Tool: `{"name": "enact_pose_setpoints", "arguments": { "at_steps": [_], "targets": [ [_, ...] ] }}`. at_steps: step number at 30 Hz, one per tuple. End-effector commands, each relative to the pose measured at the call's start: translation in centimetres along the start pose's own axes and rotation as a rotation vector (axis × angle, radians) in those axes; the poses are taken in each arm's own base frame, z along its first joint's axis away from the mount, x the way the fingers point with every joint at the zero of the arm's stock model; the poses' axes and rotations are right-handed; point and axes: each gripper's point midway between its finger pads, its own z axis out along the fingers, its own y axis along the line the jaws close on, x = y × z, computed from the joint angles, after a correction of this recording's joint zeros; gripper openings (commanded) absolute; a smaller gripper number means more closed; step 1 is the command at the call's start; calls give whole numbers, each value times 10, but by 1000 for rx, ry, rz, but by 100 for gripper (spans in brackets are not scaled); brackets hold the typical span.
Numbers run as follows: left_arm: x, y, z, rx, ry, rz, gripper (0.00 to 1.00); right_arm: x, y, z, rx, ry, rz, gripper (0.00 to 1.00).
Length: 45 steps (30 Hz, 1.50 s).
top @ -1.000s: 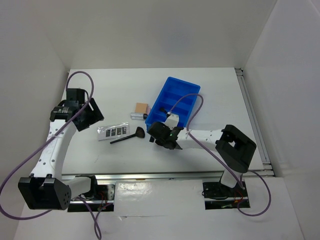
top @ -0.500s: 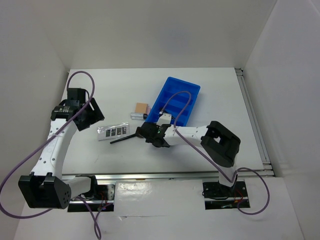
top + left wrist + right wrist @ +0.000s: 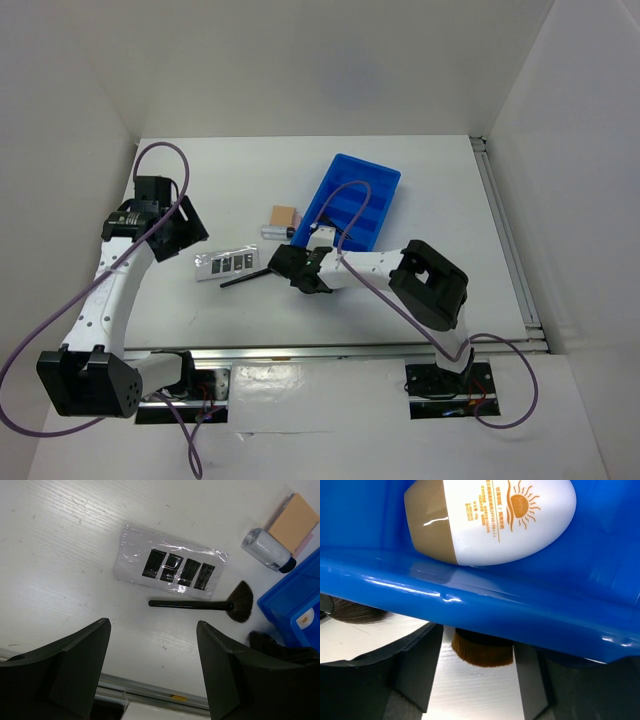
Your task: Organize the makeup
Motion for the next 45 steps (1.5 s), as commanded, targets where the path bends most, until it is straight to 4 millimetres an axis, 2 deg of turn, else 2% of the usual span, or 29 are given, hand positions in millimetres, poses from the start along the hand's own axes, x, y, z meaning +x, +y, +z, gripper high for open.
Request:
{"name": "enact_pose_setpoints", "arguments": {
  "at_steps": [1,10,14,19,26,35,36,37,40,45],
  "targets": [
    [-10,-3,-4,7,-38,27,83,-12,6,-3,8,-48,1,64],
    [-10,-2,-4,7,-38,36,83,-9,7,-2,11,-36,-5,53],
    [-11,-1,-4,-1,-42,36,83,-8,8,1,10,-37,-22,53],
    [-11,-1,-4,-1,-42,36,83,-6,9,2,7,-28,-50,68],
    [-11,-1,-4,-1,-42,36,83,-7,17,2,-10,-26,-48,69],
    [-11,-1,-4,-1,-42,36,83,-5,16,0,-5,-32,-61,52],
    [-11,-1,-4,-1,-42,36,83,-3,17,-2,-11,-32,-77,50],
    [-11,-1,-4,-1,-42,36,83,-9,21,-6,-20,-46,-66,48],
    [-14,-2,-6,3,-50,35,83,-4,21,-14,-24,-51,-101,42],
    [-13,-5,-6,8,-49,42,83,-8,22,-21,-29,-72,-102,39]
  ]
}}
